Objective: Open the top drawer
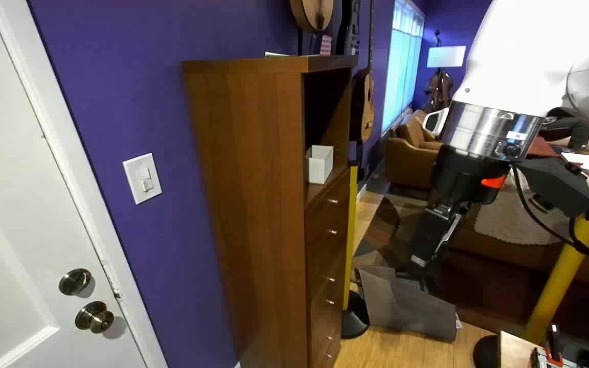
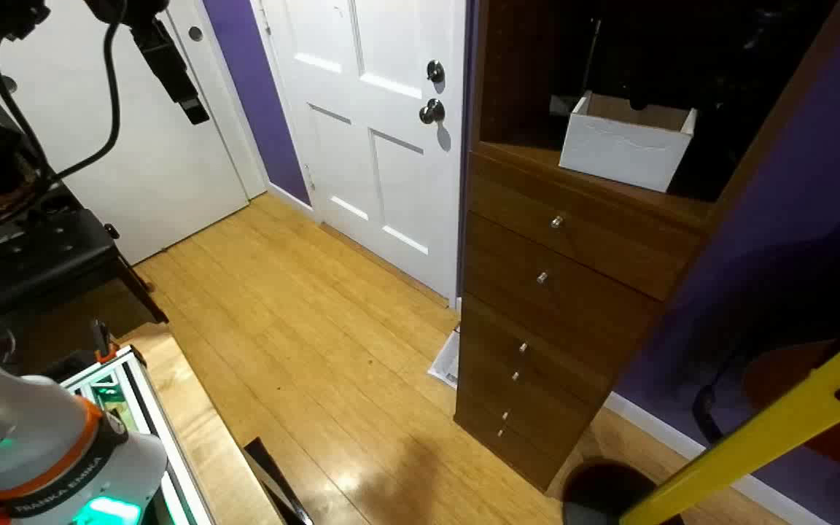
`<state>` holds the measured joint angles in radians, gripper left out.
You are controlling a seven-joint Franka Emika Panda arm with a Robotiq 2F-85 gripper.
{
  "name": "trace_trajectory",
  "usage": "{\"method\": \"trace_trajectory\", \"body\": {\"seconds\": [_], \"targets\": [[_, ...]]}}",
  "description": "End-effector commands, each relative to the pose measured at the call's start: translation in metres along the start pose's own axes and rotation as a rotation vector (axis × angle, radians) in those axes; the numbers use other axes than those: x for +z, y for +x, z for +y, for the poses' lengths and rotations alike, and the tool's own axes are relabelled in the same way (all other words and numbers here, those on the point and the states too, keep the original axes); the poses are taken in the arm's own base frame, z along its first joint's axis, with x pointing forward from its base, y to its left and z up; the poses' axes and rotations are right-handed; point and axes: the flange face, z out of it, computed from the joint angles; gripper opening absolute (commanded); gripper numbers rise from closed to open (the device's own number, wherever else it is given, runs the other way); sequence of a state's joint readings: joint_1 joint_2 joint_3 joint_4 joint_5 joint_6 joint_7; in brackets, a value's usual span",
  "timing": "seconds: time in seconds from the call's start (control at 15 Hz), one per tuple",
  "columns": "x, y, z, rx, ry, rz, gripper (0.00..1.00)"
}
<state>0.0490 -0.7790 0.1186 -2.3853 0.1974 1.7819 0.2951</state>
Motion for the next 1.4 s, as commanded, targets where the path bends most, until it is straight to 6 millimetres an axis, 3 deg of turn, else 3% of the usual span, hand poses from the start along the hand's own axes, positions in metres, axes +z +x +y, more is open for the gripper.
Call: {"method": "trace_trajectory", "body": {"seconds": [0.0,0.4,0.53,0.8,1.0,1.33], "targets": [[0.0,0.0,0.0,0.0,0.0,-0.001,1.0],[0.0,0.0,0.0,0.0,0.0,-0.001,1.0],[-0.001,0.011,0.017,-0.013,-0.011,0.026,1.0],[-0.008,0.037,0.071,-0.048,-0.041,0.08,1.0],[0.011,0.063,0.113,-0.139,-0.08,0.044,1.0],[0.042,0.11,0.166,-0.242,-0.088,0.06,1.0]]}}
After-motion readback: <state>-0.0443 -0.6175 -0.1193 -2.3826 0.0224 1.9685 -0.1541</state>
